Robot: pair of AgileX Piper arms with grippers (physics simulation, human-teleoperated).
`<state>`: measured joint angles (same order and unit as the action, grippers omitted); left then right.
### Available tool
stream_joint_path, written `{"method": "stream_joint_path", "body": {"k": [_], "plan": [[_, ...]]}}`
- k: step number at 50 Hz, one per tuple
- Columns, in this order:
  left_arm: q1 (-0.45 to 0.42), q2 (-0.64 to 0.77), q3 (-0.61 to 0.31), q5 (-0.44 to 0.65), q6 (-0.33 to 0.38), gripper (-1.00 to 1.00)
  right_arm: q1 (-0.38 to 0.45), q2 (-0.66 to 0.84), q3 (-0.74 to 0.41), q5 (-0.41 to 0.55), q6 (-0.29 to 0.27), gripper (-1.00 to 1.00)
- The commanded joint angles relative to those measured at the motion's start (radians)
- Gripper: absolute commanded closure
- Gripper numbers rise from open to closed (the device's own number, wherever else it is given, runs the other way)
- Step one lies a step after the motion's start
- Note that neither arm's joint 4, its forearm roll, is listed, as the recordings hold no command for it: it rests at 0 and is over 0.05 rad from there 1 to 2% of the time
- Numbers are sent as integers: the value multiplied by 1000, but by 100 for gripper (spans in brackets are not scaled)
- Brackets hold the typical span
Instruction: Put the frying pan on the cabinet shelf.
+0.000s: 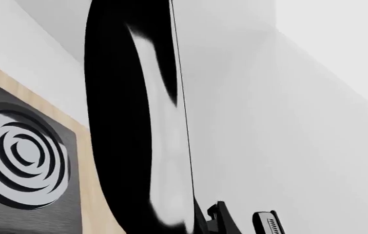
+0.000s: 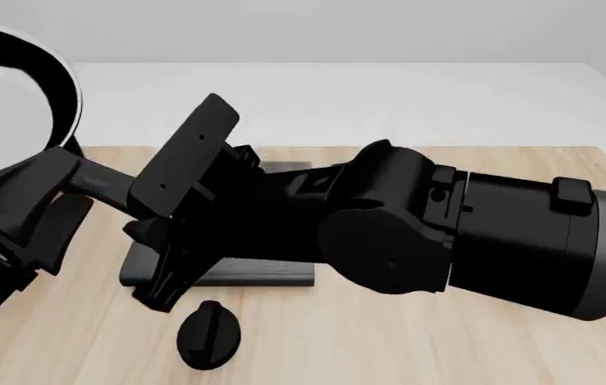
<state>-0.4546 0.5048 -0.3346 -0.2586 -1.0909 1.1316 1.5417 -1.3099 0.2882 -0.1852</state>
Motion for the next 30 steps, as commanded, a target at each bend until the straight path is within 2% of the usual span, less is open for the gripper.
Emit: {"method": "stream_joint_path", "body": {"k": [1, 15, 16, 30], "plan": [[4, 4, 2, 3, 0, -100, 32, -28, 1, -25, 10, 100], [8, 7, 19, -14, -19, -100, 32, -39, 20, -39, 0, 100], [11, 4, 20, -15, -22, 100, 30, -41, 21, -41, -5, 100], [22, -12, 21, -5, -21, 100, 30, -52, 12, -50, -12, 100]]}}
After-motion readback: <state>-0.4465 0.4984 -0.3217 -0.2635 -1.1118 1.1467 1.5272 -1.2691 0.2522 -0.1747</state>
